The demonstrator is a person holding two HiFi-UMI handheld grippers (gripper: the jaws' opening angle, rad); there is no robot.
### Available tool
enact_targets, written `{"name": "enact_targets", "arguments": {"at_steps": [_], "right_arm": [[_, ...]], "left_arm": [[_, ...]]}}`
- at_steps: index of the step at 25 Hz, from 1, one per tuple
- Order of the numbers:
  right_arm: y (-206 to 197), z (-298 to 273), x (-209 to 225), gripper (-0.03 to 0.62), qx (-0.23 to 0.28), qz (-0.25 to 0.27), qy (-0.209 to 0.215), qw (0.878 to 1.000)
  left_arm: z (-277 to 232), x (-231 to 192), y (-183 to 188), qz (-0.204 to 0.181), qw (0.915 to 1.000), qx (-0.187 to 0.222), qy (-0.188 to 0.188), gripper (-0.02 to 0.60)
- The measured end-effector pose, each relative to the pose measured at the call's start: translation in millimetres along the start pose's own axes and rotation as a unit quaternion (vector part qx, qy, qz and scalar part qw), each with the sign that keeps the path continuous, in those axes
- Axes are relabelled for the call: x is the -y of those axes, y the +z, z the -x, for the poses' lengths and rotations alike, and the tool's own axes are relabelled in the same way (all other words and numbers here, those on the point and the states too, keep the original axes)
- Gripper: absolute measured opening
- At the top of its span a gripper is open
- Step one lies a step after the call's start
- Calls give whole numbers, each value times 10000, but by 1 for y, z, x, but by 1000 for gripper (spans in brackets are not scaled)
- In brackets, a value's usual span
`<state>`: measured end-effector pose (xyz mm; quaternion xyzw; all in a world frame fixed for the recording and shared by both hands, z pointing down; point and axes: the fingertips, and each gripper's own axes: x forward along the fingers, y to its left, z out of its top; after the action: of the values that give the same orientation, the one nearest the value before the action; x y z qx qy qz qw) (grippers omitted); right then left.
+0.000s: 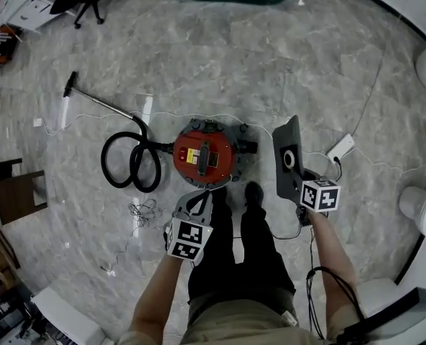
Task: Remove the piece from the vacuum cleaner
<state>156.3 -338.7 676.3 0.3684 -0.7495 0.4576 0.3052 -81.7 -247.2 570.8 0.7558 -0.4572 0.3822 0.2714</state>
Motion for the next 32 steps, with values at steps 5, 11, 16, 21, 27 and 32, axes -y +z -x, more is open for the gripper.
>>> {"name": "enact_targets", "arguments": {"at_steps": [5,11,16,21,27,32], "right_arm": [[-9,-51,9,32,-315,243,-196,9990],[-34,-105,17,32,-666,276,-321,9969],[-56,-139,19,31,-856,181,-358,9955],[-62,-172,22,31,-953,159,-438,9944],[-59,-201,15,31,-1039,304,-575,9925],[-57,-213,11,32,-1154,537,-687,9895]], "left_arm": [[-52,-37,-30,79,9998,-59,156,2],[-97,-79,-62,290,9984,-44,492,3],[-117,-98,-76,137,9973,290,665,2],[-144,-102,-91,205,9984,278,441,5],[-165,-98,-108,241,9996,-4,126,146],[-174,-97,-113,87,9999,-119,1,144]]}}
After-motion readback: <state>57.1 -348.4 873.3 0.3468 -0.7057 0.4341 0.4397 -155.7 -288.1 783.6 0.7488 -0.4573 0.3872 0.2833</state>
